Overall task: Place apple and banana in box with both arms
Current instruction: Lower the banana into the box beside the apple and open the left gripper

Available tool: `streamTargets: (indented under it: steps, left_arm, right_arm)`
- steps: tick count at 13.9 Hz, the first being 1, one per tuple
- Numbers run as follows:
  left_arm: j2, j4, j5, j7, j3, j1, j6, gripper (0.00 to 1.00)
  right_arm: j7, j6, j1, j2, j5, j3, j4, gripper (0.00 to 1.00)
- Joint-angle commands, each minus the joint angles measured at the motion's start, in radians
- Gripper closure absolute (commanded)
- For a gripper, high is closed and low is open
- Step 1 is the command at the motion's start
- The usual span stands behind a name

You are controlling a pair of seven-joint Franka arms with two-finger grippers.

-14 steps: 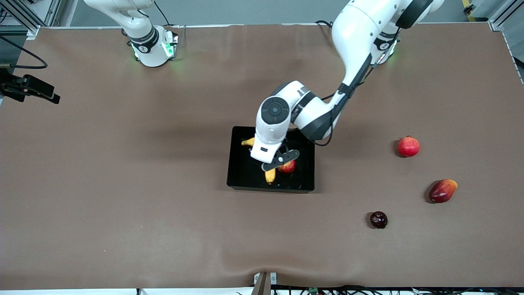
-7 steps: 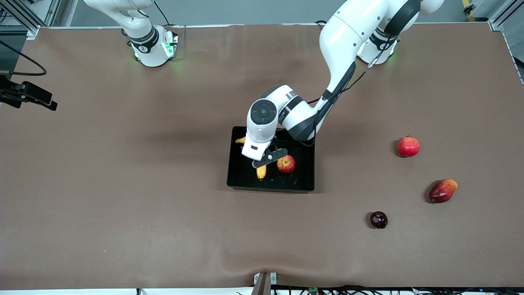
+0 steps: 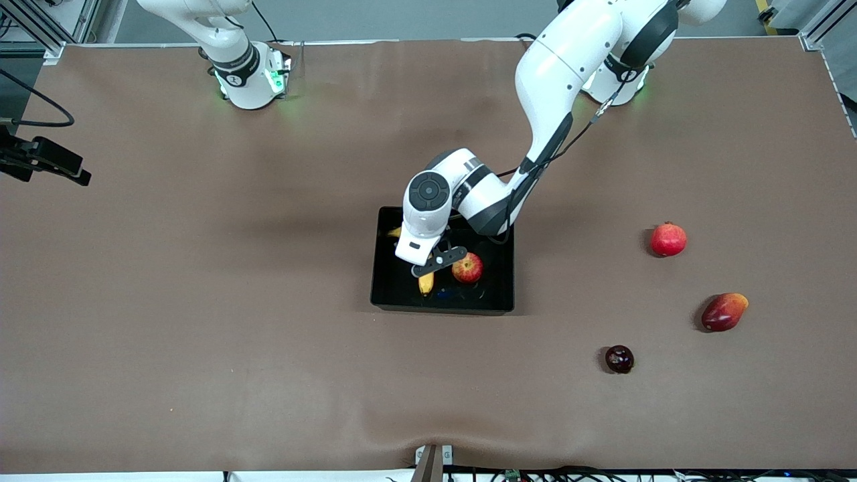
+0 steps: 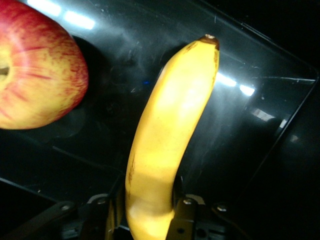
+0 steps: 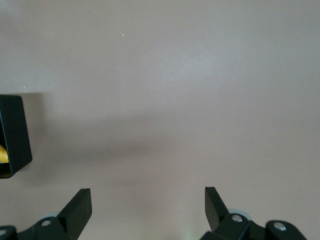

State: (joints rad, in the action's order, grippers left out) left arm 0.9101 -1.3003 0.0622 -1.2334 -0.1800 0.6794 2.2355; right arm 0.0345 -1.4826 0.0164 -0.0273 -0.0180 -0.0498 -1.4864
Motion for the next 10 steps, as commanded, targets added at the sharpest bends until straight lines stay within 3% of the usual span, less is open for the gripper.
streamTargets:
  steps: [1, 5, 10]
  left_arm:
    - [0.012, 0.029, 0.045, -0.012, 0.022, 0.011, 0.026, 0.00]
    - [-0.061, 0.027, 0.054, -0.014, 0.051, 0.000, 0.004, 0.00]
    - [-0.274, 0.026, 0.064, 0.044, 0.132, -0.084, -0.239, 0.00]
  right_arm:
    - [0.008, -0.001, 0.004, -0.003, 0.000, -0.001, 0.012, 0.00]
    - [0.008, -0.001, -0.006, -0.005, -0.002, 0.001, 0.009, 0.00]
    - [0.010, -0.001, -0.006, -0.005, -0.002, 0.002, 0.014, 0.00]
